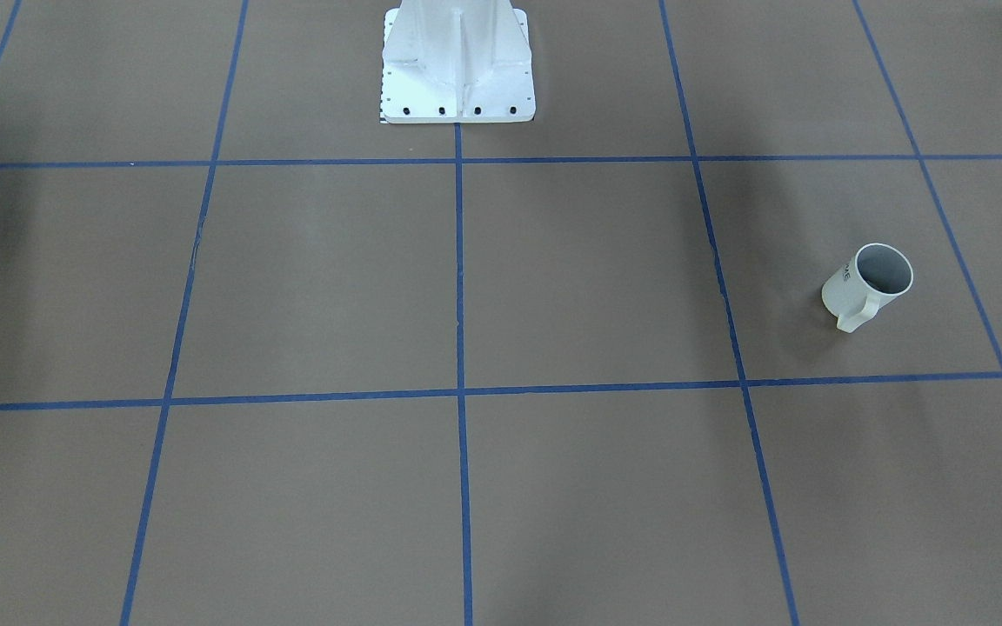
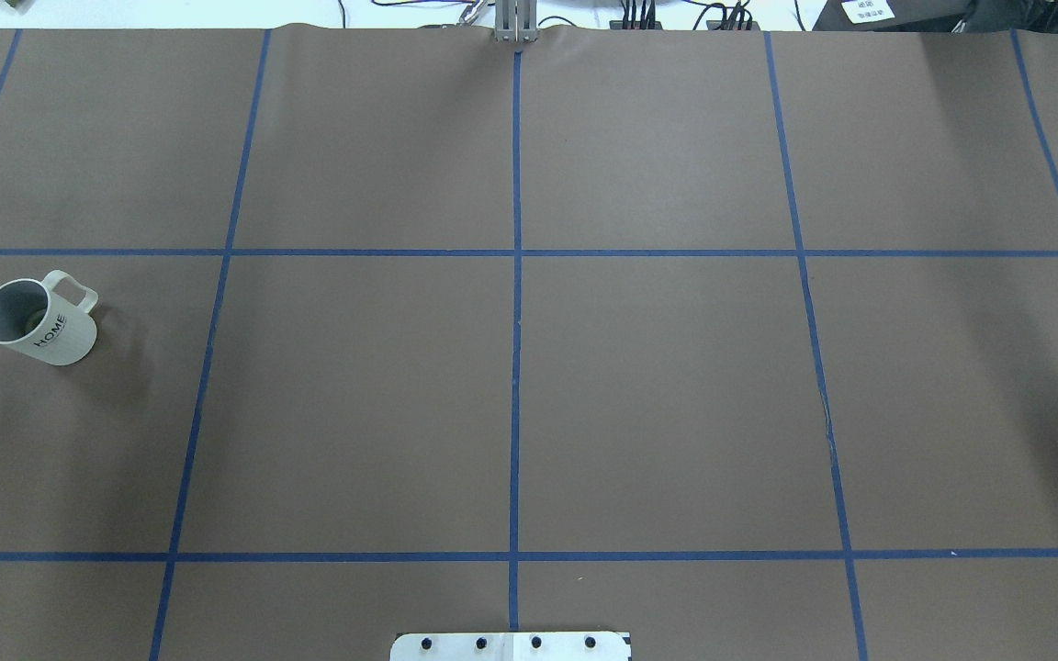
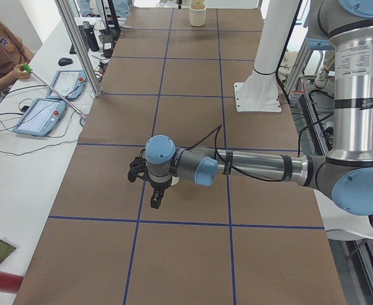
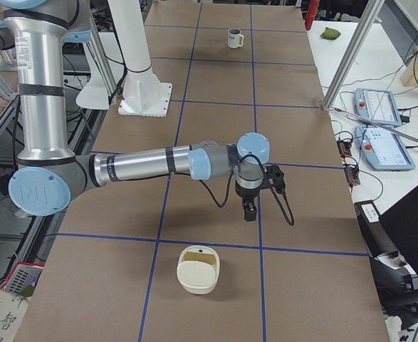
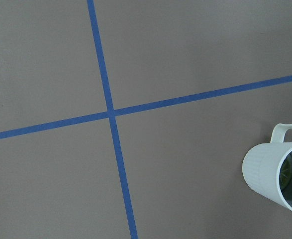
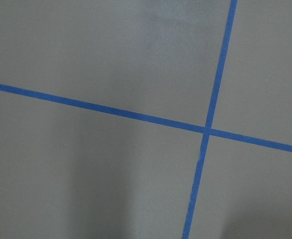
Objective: Left arm hands cup to right arm to dump lemon
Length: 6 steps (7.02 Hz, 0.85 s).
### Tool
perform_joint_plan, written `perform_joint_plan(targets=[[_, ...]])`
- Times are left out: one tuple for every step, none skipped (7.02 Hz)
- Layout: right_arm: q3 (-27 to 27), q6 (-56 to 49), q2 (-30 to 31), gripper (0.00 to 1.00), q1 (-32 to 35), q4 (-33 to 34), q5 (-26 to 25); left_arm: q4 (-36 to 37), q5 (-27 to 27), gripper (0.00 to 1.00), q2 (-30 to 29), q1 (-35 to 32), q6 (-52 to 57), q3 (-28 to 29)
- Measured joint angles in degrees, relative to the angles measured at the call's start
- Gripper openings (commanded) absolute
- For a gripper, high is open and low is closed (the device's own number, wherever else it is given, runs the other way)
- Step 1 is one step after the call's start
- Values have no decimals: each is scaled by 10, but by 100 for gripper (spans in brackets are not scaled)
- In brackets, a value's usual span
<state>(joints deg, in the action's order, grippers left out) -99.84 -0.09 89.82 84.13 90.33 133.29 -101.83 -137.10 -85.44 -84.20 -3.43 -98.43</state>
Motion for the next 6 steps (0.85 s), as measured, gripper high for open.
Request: perform_joint_plan(targets=[[-2, 0, 1, 100, 0, 1, 0, 2, -3, 100, 0, 0, 0, -3], [-3, 0, 2, 100, 0, 1, 0, 4, -6, 100, 2, 0, 0, -7], [-3, 0, 2, 100, 0, 1, 0, 3, -8, 100, 6, -1, 2, -12], [-4, 0, 3, 100, -1, 1, 0, 1, -10, 100, 15, -3, 4, -20], [-7, 0, 4, 100, -1, 2, 0, -1, -13, 100, 27, -3, 6, -28], [-8, -1, 6, 100, -2, 1, 1, -2, -15, 100, 34, -4, 6, -32]])
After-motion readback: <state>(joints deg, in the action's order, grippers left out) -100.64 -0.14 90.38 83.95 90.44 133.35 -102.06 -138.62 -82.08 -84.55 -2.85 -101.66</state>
